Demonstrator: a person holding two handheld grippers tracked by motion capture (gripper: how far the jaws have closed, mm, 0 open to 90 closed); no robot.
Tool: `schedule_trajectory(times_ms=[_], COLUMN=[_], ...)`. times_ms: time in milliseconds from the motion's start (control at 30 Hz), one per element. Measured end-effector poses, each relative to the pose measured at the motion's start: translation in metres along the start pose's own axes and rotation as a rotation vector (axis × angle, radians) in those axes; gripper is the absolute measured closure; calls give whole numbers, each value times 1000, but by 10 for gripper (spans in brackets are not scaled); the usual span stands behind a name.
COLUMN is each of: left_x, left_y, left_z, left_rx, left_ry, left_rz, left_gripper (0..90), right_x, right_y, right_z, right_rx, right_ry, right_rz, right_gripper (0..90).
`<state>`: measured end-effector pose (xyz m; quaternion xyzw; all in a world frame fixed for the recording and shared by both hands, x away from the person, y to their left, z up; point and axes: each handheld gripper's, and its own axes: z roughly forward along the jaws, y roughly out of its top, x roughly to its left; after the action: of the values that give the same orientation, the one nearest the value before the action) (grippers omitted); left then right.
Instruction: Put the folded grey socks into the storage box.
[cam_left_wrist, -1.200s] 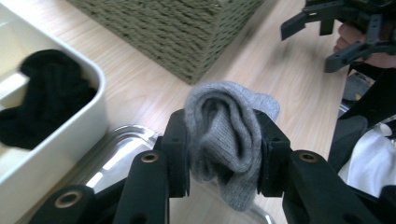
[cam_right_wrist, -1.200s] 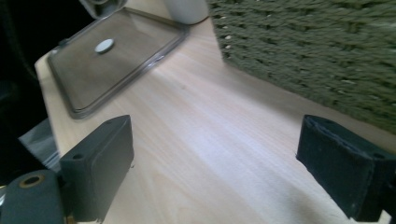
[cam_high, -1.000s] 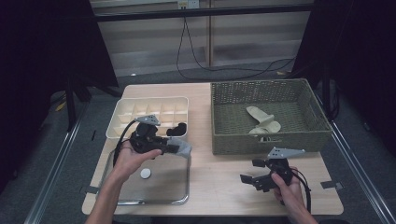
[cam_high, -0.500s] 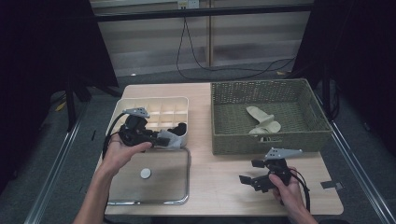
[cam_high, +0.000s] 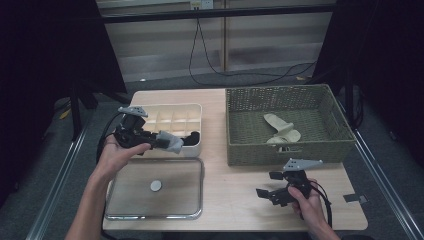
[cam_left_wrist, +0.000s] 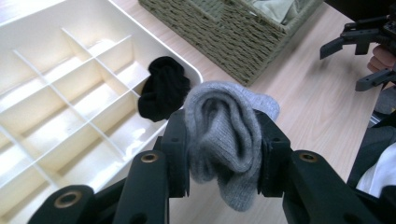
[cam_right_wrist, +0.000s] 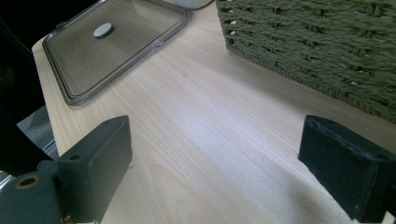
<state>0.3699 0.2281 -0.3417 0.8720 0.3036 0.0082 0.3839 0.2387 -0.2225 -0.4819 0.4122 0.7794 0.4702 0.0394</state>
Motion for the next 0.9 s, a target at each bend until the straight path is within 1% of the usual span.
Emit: schedule_trajectory(times_ms=[100, 133, 167, 200, 300, 333, 400, 500, 533, 567, 600, 633, 667, 767, 800, 833, 867, 900], left_x=[1, 2, 4, 7, 11, 14, 16, 19, 21, 21, 25, 25, 26, 34, 38, 38, 40, 42], left_y=[2, 3, 3, 5, 6, 7, 8, 9, 11, 11, 13, 13, 14, 17, 17, 17, 17, 18], left_z=[-4, -5, -6, -9, -9, -9, -12, -13, -11, -11, -9, -9, -7, -2, 3, 3, 6, 9], left_rx=[-2, 5, 3, 17, 21, 30, 27, 35, 54, 54, 74, 74, 77, 113, 134, 134, 142, 160], left_ry=[11, 18, 21, 41, 43, 52, 58, 69, 79, 79, 86, 86, 89, 97, 106, 106, 109, 108], left_rz=[1, -4, 1, 1, -7, -12, -19, -19, -19, -19, -15, -15, -25, -24, -30, -30, -36, -28], left_gripper=[633, 632, 632, 632, 632, 632, 632, 632, 632, 632, 632, 632, 632, 632, 632, 633, 633, 633], right_x=[0, 0, 0, 0, 0, 0, 0, 0, 0, 0, 0, 0, 0, 0, 0, 0, 0, 0], right_y=[0, 0, 0, 0, 0, 0, 0, 0, 0, 0, 0, 0, 0, 0, 0, 0, 0, 0], right_z=[0, 0, 0, 0, 0, 0, 1, 1, 1, 1, 1, 1, 2, 2, 2, 2, 2, 2], right_rx=[1, 0, -1, -1, 0, 1, 2, 4, 5, 5, 7, 7, 8, 11, 13, 13, 12, 16], right_ry=[0, 3, 5, 8, 10, 10, 12, 11, 9, 9, 12, 12, 13, 13, 13, 13, 14, 15], right_rz=[4, 4, 0, 0, 0, 2, 1, 0, 4, 4, 7, 7, 5, 9, 9, 9, 8, 11], right_gripper=[93, 93, 91, 90, 90, 90, 90, 90, 90, 90, 90, 90, 90, 90, 89, 89, 89, 87])
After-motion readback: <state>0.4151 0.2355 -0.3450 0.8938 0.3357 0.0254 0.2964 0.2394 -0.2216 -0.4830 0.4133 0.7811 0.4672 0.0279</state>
